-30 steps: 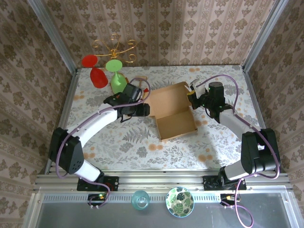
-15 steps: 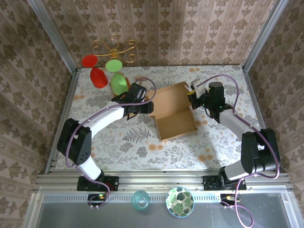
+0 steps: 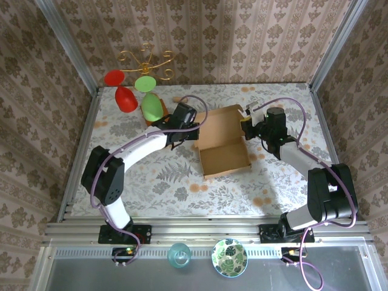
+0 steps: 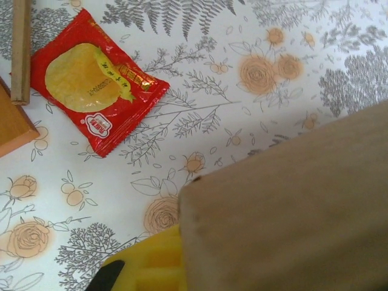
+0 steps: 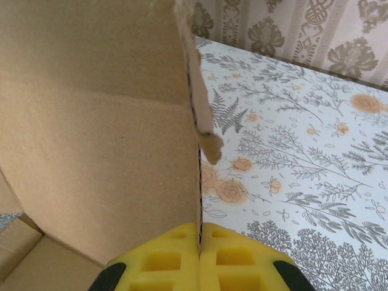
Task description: Fold the paper box
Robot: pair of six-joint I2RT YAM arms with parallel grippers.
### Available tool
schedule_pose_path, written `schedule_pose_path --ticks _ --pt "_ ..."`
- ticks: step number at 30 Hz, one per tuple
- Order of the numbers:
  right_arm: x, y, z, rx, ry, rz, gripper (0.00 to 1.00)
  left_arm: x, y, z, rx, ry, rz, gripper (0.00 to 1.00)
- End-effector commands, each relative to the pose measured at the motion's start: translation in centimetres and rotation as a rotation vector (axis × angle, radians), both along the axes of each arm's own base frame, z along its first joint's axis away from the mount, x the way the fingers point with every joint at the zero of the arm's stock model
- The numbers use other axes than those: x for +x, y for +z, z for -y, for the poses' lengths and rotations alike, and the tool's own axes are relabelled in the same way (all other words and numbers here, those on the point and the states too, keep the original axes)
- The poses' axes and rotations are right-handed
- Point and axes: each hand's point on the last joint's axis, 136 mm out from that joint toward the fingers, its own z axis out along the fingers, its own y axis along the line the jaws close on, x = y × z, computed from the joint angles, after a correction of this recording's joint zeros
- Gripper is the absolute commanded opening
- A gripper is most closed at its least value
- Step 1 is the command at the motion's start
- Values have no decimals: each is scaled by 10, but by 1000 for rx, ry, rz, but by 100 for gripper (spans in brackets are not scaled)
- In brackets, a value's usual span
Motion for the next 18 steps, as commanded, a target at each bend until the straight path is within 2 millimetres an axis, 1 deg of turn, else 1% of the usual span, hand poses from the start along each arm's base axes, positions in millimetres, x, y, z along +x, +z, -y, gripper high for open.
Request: schedule_pose_path --ticks 1,4,6,8,11,13,15,18 --pt "5 18 -4 81 -60 66 0 12 12 -1 17 79 44 0" --pt "9 19 -5 113 -113 88 0 27 26 2 14 117 116 0" --pt "13 19 -2 137 -163 106 0 39 36 8 11 120 184 0" --pt "16 22 -1 158 -203 133 0 47 40 13 7 117 243 0" --pt "21 21 -1 184 -239 143 0 55 39 18 -15 113 331 0" --pt "22 19 -1 208 -262 154 0 55 36 16 -31 123 381 0" --pt "23 17 -1 232 -279 164 0 56 40 16 -68 129 444 0" --pt "21 12 -7 233 -278 173 0 56 36 18 -114 119 468 0"
